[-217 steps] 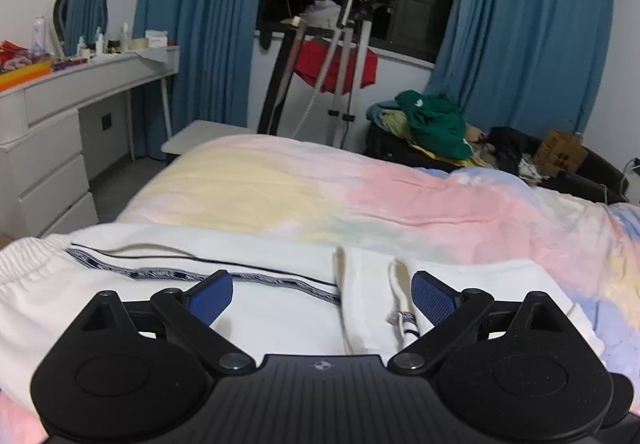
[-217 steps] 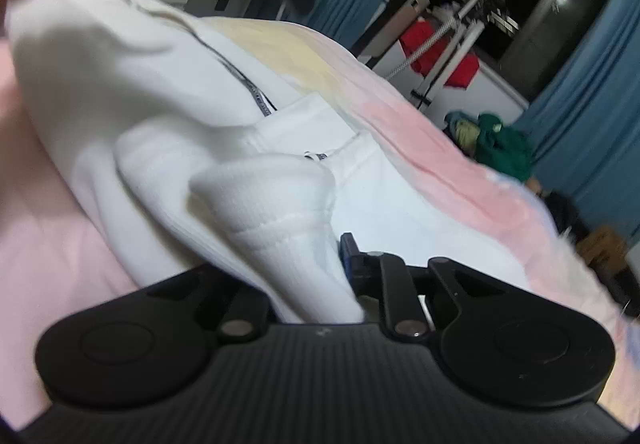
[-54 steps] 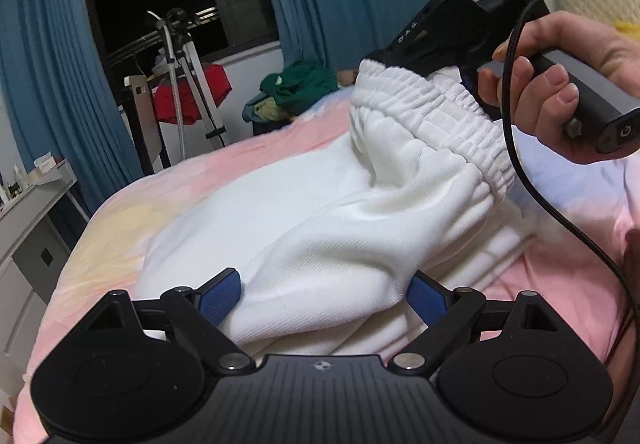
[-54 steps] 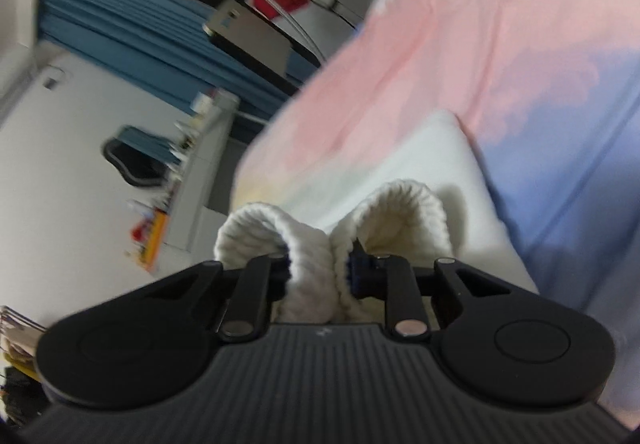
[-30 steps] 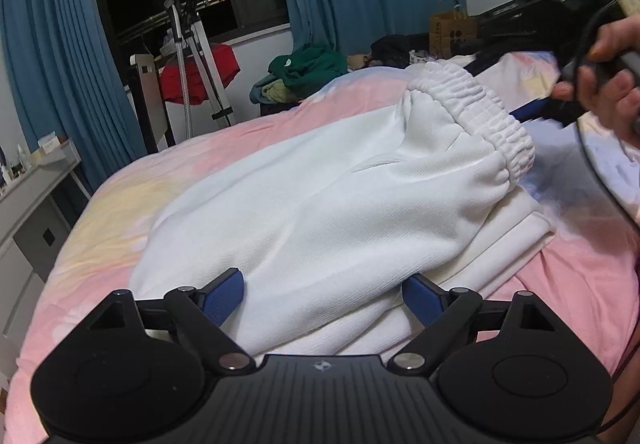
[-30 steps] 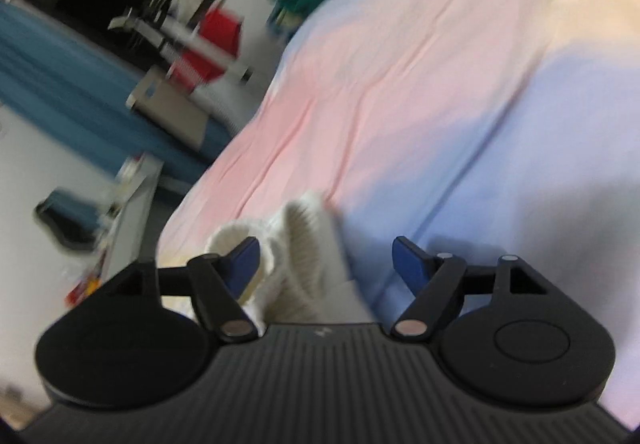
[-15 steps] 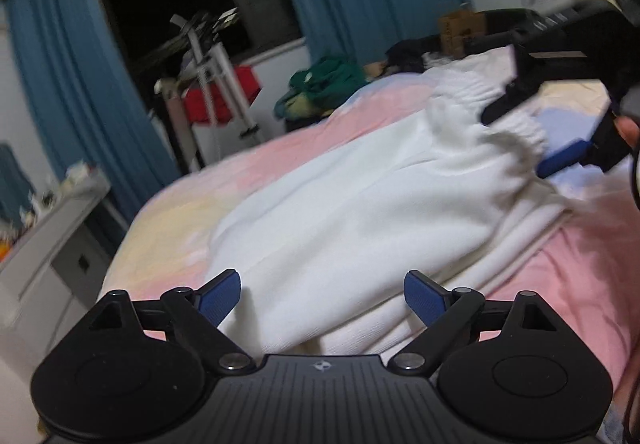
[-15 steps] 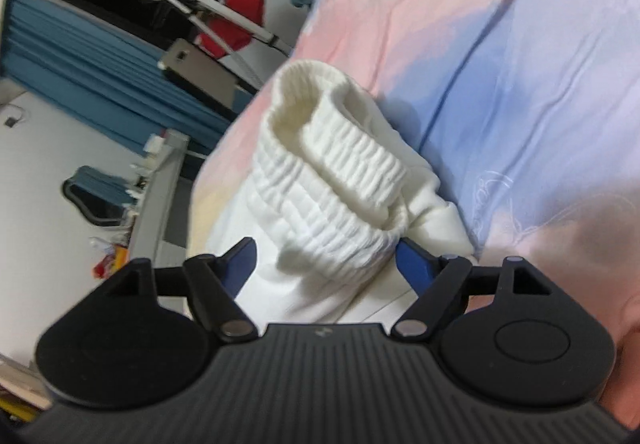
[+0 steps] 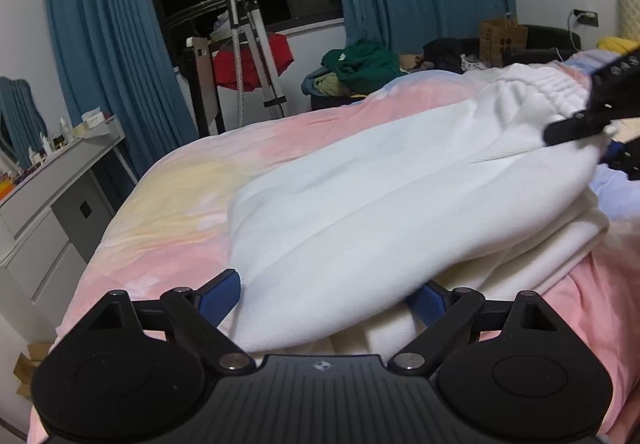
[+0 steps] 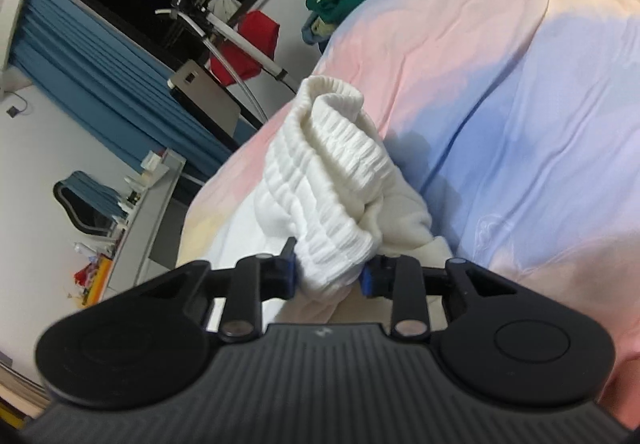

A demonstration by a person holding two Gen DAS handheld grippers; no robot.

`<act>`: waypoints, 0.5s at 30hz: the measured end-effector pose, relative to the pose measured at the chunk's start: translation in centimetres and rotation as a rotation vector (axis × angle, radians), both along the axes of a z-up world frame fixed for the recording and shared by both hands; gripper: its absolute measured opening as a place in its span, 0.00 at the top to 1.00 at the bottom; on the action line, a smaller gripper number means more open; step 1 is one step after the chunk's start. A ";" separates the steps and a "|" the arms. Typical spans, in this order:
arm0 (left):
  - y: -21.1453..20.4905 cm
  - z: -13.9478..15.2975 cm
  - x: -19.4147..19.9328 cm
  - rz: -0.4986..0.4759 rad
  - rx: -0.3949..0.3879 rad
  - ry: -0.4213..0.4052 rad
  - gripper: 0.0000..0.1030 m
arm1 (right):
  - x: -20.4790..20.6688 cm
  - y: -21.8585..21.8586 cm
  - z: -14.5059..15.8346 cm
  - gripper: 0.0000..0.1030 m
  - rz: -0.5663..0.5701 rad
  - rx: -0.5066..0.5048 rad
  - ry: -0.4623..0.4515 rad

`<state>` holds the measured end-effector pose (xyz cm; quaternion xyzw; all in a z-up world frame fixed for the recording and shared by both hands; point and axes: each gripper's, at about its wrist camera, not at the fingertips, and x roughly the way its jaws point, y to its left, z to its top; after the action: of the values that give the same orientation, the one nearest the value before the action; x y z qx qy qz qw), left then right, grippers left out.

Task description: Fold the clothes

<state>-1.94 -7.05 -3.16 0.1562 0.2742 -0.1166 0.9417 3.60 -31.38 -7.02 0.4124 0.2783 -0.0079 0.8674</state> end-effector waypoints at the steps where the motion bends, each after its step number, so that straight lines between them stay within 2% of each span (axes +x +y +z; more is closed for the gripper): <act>1: 0.2 0.0 0.2 0.009 -0.012 0.013 0.12 | 0.1 -0.2 -0.2 0.69 -0.006 -0.005 0.018; 5: 1.3 -0.1 1.3 0.062 -0.051 0.070 0.11 | 1.0 -0.2 -0.8 0.67 -0.002 -0.013 0.084; 9: 2.8 0.0 2.2 0.100 -0.126 0.122 0.11 | 0.7 0.4 -0.1 0.60 0.006 -0.099 0.099; 13: 3.8 0.1 2.3 0.122 -0.159 0.145 0.11 | 1.0 1.8 0.1 0.21 -0.026 -0.265 0.170; 15: 3.8 0.2 2.5 0.128 -0.170 0.149 0.12 | 1.3 2.1 -0.1 0.18 -0.035 -0.312 0.184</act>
<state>0.57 -3.25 -2.97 0.0491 0.3419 -0.0905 0.9341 4.90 -29.29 -7.10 0.2751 0.3447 -0.1038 0.8915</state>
